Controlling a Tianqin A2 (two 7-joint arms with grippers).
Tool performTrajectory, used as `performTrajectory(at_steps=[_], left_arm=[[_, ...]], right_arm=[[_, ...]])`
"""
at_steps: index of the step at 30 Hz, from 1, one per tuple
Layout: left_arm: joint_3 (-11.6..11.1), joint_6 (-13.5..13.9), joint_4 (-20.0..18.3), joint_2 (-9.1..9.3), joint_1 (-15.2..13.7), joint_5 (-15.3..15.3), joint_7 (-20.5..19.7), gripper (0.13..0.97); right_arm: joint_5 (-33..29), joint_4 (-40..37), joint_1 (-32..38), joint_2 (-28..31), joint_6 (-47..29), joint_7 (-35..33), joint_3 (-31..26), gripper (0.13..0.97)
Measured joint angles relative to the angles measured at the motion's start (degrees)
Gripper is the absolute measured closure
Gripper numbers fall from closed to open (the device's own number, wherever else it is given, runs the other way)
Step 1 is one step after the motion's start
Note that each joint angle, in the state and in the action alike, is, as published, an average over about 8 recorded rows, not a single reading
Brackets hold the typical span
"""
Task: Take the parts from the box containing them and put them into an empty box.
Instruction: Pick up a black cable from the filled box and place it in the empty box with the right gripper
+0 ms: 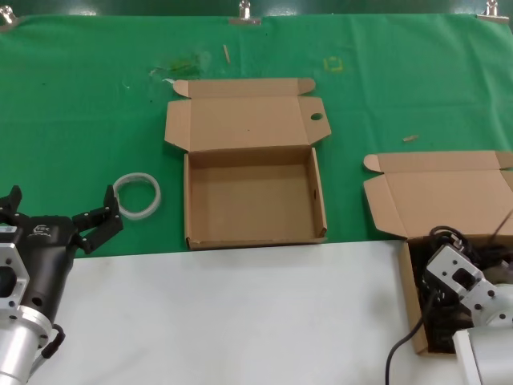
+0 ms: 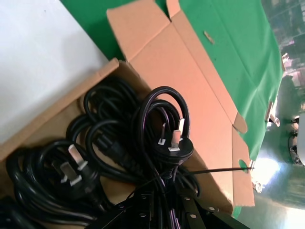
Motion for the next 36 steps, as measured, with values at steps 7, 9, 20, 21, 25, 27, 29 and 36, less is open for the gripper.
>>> performTrajectory(at_steps=[7,9,20,21,25,27,29,36], left_arm=[[0.0,0.0,0.0,0.0,0.0,0.0,0.0,0.132],[0.0,0.0,0.0,0.0,0.0,0.0,0.0,0.132],[0.0,0.0,0.0,0.0,0.0,0.0,0.0,0.132],[0.0,0.0,0.0,0.0,0.0,0.0,0.0,0.132],[0.0,0.0,0.0,0.0,0.0,0.0,0.0,0.132],[0.0,0.0,0.0,0.0,0.0,0.0,0.0,0.132],[0.0,0.0,0.0,0.0,0.0,0.0,0.0,0.132],[0.0,0.0,0.0,0.0,0.0,0.0,0.0,0.132]], right_arm=[[0.0,4.0,0.2,0.0,2.4,-0.3,-2.1,0.89],[0.0,5.9,0.3,0.0,3.6,-0.9,-3.0,0.89],[0.0,12.7,2.8,0.0,5.6,6.8,-15.6,0.89],[0.0,12.4,3.5,0.1,5.1,9.0,-17.6,0.89],[0.0,10.0,7.2,0.1,2.3,18.9,-26.7,0.89],[0.0,8.5,9.2,0.1,1.1,23.4,-31.0,0.89],[0.0,7.3,11.0,0.2,0.0,27.6,-34.9,0.89],[0.0,3.8,14.9,0.5,-2.3,36.8,-43.2,0.89]])
